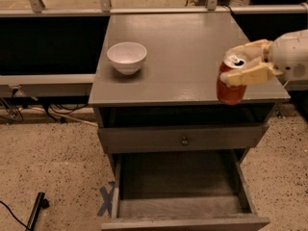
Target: Place coke can into middle drawer
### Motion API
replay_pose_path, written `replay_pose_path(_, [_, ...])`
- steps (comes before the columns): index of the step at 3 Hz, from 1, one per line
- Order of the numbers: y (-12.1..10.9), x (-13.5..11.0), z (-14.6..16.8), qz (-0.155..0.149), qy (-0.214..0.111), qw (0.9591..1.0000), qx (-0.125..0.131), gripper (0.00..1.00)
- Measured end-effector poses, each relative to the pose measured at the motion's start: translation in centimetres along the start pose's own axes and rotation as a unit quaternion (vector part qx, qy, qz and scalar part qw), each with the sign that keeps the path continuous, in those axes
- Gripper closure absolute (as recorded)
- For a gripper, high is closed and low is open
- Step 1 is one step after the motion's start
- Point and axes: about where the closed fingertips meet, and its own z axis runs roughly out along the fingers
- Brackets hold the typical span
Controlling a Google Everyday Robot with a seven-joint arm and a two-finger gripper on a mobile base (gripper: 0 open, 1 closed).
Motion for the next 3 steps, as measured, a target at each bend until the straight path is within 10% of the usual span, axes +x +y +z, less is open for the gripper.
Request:
replay_pose_path(1, [4.7,2.9,0.6,-0.044,0.067,0.9967,-0.018,1.0])
replay_pose_path(3, [4.9,6.3,2.2,-0.015,0.057,0.9982,-0.009,1.0])
